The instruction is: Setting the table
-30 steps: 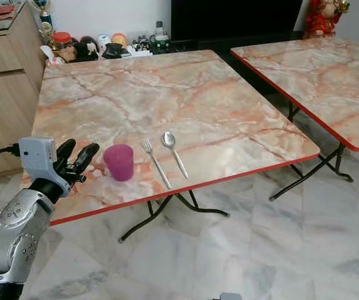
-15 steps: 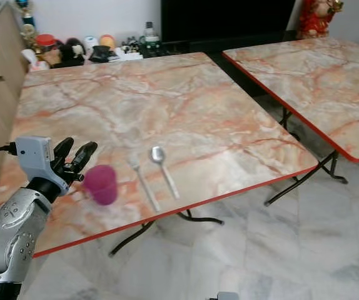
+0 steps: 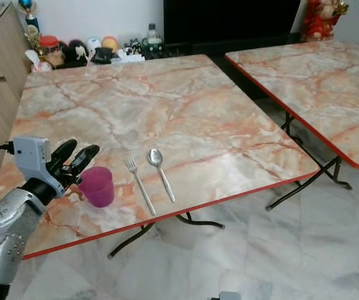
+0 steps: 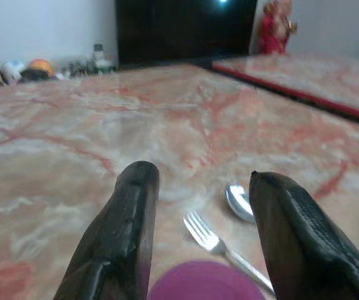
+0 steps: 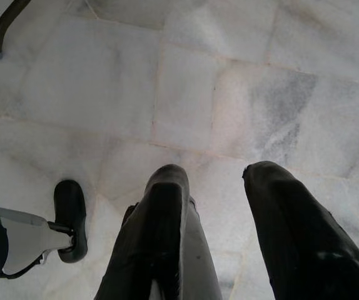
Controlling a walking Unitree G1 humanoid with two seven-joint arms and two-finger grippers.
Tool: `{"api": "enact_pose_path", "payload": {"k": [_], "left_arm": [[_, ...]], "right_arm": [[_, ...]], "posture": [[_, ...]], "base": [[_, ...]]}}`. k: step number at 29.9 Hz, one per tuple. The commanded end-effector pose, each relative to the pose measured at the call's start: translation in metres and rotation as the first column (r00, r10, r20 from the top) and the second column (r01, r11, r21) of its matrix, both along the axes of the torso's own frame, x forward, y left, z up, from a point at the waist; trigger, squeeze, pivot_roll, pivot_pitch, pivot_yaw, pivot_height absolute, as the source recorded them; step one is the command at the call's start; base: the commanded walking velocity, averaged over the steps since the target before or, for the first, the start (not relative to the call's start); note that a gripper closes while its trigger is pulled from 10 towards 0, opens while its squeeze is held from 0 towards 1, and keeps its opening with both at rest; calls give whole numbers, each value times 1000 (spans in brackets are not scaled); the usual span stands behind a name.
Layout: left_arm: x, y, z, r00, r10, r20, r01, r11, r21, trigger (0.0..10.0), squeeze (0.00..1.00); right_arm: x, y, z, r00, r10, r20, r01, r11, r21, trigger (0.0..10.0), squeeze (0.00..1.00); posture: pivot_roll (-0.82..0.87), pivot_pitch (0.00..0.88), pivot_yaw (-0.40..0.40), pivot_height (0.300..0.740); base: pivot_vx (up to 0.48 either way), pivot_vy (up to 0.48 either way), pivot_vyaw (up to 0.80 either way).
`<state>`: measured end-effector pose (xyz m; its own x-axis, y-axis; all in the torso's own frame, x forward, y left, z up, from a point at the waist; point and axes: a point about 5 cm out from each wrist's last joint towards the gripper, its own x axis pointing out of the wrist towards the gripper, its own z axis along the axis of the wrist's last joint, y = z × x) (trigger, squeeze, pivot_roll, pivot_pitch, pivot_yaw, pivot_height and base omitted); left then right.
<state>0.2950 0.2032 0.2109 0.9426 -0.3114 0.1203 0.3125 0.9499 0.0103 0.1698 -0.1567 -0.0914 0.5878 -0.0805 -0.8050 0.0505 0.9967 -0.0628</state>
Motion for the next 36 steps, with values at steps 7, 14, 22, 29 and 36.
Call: {"api": "enact_pose_path", "payload": {"k": [7, 14, 22, 29, 36], "left_arm": [[0, -6, -21, 962, -19, -273, 53, 992, 114, 10000, 0], [5, -1, -15, 962, 45, -269, -9, 991, 136, 10000, 0], [7, 12, -6, 960, 128, -250, -95, 986, 137, 10000, 0], [8, 19, -15, 931, 171, -323, -123, 979, 165, 10000, 0], [7, 28, -20, 907, 204, -368, -132, 968, 213, 10000, 0]], "right_arm": [[-5, 1, -3, 1000, 1, -22, -1, 1000, 1, 10000, 0], [-6, 1, -3, 1000, -5, -22, 5, 1000, -2, 10000, 0], [-6, 1, -3, 1000, -2, -22, 2, 1000, -1, 10000, 0], [-5, 1, -3, 1000, -2, -22, 2, 1000, -1, 10000, 0], [-5, 1, -3, 1000, 1, -23, -1, 1000, 0, 10000, 0]], "posture": [[149, 118, 0, 740], [147, 119, 2, 740], [151, 121, 0, 740], [150, 121, 0, 740], [150, 122, -1, 740]], "base": [[0, 0, 0], [0, 0, 0], [0, 0, 0], [0, 0, 0], [0, 0, 0]]}}
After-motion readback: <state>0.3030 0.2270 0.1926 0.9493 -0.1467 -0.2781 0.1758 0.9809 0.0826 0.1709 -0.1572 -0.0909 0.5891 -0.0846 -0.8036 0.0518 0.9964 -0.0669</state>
